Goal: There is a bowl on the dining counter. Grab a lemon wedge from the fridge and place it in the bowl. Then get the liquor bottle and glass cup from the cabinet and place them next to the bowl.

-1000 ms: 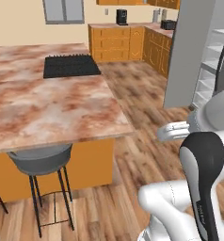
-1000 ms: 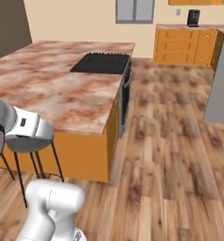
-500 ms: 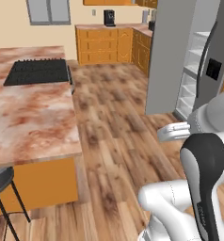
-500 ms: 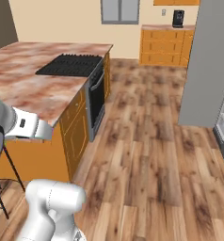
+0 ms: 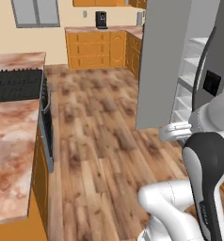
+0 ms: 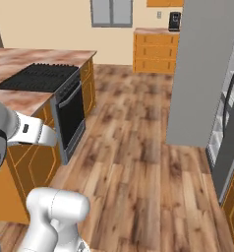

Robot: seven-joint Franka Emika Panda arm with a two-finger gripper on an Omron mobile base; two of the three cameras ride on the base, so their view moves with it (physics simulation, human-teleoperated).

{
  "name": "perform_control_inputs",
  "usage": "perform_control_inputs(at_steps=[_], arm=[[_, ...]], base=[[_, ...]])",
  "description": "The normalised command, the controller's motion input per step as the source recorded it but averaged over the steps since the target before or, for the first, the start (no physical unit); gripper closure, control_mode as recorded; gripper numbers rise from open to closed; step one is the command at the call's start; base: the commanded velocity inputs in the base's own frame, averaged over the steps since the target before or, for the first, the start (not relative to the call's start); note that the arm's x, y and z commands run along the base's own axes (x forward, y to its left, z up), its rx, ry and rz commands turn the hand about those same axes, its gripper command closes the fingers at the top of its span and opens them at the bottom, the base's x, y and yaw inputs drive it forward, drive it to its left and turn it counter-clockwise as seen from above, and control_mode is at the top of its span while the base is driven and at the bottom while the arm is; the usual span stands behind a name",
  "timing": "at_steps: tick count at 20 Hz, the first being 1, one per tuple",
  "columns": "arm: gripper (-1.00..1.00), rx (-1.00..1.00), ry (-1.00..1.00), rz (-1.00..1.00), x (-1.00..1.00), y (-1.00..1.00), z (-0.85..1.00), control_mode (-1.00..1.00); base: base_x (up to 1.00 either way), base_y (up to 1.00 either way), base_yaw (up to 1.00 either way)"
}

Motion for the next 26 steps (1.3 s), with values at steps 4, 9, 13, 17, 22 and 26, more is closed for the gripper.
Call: perform_control_inputs(at_steps=[4,9,13,17,22,26], arm=[[-1.00,0.00,0.00,0.00,0.00,0.00,0.00,1.00],[-1.00,0.00,0.00,0.00,0.00,0.00,0.00,1.00],[-1.00,0.00,0.00,0.00,0.00,0.00,0.00,1.00],[-1.00,0.00,0.00,0.00,0.00,0.00,0.00,1.00],[-1.00,0.00,0.00,0.00,0.00,0.00,0.00,1.00],[-1.00,0.00,0.00,0.00,0.00,0.00,0.00,1.00]], base=[[1.00,-0.24,0.00],[1.00,-0.01,-0.03],[1.00,0.00,-0.07],[1.00,0.00,-0.11],[1.00,0.00,-0.11],[1.00,0.00,-0.10]])
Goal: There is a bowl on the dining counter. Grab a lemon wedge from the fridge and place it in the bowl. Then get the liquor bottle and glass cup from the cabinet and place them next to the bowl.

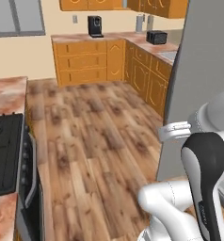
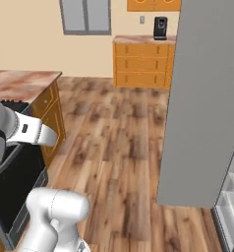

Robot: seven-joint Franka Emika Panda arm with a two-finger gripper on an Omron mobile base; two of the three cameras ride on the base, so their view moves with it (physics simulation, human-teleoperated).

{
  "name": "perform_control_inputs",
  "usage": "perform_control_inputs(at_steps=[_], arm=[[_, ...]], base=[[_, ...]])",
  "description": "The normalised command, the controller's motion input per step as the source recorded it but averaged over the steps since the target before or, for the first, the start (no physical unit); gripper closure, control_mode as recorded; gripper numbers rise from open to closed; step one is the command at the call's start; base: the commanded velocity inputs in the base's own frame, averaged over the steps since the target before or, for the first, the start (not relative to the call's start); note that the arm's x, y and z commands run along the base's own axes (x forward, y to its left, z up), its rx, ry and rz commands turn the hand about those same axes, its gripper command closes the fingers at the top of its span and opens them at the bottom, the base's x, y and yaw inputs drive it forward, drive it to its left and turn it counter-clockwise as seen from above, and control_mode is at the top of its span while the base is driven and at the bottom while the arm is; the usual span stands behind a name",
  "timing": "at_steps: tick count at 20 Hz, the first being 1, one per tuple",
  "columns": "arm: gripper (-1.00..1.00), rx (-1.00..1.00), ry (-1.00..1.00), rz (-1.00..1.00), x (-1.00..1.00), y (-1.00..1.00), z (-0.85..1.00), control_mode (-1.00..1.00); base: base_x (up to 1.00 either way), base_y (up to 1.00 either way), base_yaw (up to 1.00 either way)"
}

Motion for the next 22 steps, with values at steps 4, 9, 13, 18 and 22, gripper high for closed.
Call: perform_control_inputs(at_steps=[4,9,13,18,22], arm=[[-1.00,0.00,0.00,0.00,0.00,0.00,0.00,1.00],[-1.00,0.00,0.00,0.00,0.00,0.00,0.00,1.00],[-1.00,0.00,0.00,0.00,0.00,0.00,0.00,1.00],[-1.00,0.00,0.00,0.00,0.00,0.00,0.00,1.00],[-1.00,0.00,0.00,0.00,0.00,0.00,0.00,1.00]], base=[[1.00,0.00,-0.09],[1.00,0.00,-0.09],[1.00,0.00,-0.10],[1.00,0.00,-0.10],[1.00,0.00,-0.10]])
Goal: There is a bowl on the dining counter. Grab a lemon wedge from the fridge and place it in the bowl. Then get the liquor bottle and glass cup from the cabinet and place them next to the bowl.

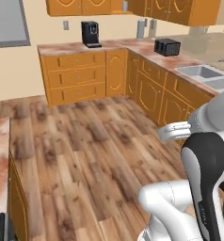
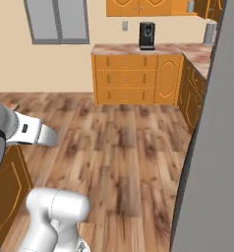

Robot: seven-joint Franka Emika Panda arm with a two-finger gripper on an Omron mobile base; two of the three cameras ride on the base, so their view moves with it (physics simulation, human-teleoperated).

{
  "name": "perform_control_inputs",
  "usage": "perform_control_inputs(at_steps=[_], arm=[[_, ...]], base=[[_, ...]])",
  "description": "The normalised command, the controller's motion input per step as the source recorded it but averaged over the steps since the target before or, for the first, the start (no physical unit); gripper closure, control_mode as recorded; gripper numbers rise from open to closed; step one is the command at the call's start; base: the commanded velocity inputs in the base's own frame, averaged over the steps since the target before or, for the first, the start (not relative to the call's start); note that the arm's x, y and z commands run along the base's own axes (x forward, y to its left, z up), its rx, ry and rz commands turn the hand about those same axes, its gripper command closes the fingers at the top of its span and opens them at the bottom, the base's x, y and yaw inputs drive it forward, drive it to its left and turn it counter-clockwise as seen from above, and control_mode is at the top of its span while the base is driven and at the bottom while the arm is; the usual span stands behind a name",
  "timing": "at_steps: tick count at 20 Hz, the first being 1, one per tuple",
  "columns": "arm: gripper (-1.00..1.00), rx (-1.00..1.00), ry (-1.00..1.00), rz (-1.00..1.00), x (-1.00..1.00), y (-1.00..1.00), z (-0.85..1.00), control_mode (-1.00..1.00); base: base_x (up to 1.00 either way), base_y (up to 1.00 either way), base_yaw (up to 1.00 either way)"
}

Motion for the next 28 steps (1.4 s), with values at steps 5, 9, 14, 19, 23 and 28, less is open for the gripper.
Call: perform_control_inputs(at_steps=[5,9,14,19,23,28], arm=[[-1.00,0.00,0.00,0.00,0.00,0.00,0.00,1.00],[-1.00,0.00,0.00,0.00,0.00,0.00,0.00,1.00],[-1.00,0.00,0.00,0.00,0.00,0.00,0.00,1.00],[-1.00,0.00,0.00,0.00,0.00,0.00,0.00,1.00],[-1.00,0.00,0.00,0.00,0.00,0.00,0.00,1.00],[-1.00,0.00,0.00,0.00,0.00,0.00,0.00,1.00]], base=[[1.00,0.00,-0.10],[1.00,0.00,-0.10],[1.00,0.00,-0.10],[1.00,-0.02,-0.09],[1.00,-0.26,-0.03],[1.00,-0.45,0.00]])
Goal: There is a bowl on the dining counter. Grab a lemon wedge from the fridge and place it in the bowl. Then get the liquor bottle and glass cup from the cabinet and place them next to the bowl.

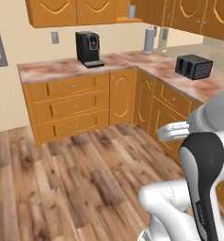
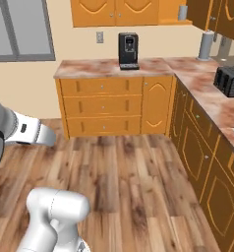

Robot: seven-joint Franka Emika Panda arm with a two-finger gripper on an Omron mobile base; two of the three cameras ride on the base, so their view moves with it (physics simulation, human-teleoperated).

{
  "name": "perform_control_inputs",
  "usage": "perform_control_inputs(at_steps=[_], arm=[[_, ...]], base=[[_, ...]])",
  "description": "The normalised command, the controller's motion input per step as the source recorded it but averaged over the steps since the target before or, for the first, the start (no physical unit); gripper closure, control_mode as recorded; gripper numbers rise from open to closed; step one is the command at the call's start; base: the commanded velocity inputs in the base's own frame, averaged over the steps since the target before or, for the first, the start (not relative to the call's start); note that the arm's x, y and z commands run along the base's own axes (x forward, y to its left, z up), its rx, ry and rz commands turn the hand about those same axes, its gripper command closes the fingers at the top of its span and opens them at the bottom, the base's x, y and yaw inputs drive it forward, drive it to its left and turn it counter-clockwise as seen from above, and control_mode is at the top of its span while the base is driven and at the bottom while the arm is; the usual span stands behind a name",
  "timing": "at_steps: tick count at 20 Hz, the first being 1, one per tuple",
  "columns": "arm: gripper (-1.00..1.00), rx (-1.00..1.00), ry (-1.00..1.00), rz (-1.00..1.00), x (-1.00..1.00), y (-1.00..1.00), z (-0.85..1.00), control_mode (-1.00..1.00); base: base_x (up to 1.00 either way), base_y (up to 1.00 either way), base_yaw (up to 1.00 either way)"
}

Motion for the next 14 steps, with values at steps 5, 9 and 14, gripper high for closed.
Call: perform_control_inputs(at_steps=[5,9,14], arm=[[-1.00,0.00,0.00,0.00,0.00,0.00,0.00,1.00],[-1.00,0.00,0.00,0.00,0.00,0.00,0.00,1.00],[-1.00,0.00,0.00,0.00,0.00,0.00,0.00,1.00]], base=[[1.00,-0.46,0.00],[1.00,-0.38,0.00],[1.00,-0.36,0.00]])
